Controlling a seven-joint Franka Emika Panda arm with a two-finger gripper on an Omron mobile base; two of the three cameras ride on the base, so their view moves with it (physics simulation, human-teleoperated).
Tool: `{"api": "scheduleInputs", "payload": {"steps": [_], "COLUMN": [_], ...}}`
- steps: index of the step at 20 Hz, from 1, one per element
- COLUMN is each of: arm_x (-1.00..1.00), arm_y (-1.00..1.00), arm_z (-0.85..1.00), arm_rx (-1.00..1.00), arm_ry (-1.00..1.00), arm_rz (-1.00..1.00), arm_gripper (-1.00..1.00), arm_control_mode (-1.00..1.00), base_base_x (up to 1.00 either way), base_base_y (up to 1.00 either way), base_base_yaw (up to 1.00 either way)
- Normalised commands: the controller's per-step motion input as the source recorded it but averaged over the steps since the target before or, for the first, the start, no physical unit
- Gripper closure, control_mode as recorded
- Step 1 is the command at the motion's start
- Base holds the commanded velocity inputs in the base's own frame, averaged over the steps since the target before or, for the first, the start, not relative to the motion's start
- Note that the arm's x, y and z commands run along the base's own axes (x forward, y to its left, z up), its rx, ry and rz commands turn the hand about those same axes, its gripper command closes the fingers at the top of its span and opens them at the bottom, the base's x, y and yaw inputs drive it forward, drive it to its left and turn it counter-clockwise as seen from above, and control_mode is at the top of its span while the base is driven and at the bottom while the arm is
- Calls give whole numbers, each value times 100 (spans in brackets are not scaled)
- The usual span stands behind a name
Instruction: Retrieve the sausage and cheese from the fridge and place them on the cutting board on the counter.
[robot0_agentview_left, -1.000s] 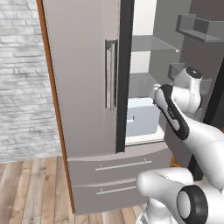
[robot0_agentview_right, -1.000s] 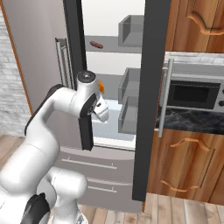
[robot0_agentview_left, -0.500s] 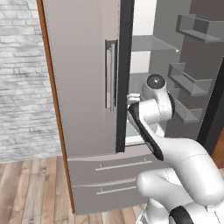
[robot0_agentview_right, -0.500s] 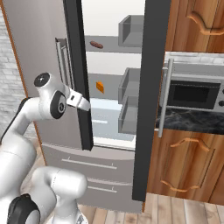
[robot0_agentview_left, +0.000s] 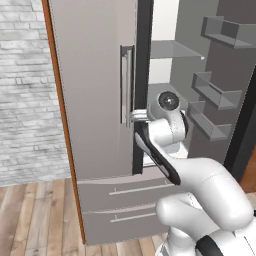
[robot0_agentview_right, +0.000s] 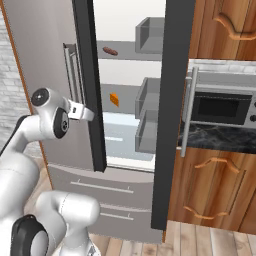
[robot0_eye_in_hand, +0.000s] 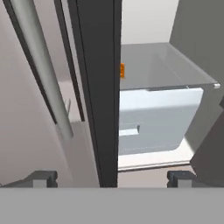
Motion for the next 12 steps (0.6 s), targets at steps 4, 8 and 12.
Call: {"api": "scheduleInputs", "payload": {"steps": [4, 8, 12], "arm_x": [25, 34, 40], "arm_y": [44, 38, 26], "arm_z": [33, 32, 32], "arm_rx": [0, 0, 4], "arm_ry": [-6, -14, -2], "arm_rz": [6, 1, 0], "arm_gripper": [-100, -100, -100], "arm_control_mode": [-100, -100, -100], "base_base_x": [0, 0, 0], "base_base_y": [0, 0, 0], "base_base_yaw": [0, 0, 0]}}
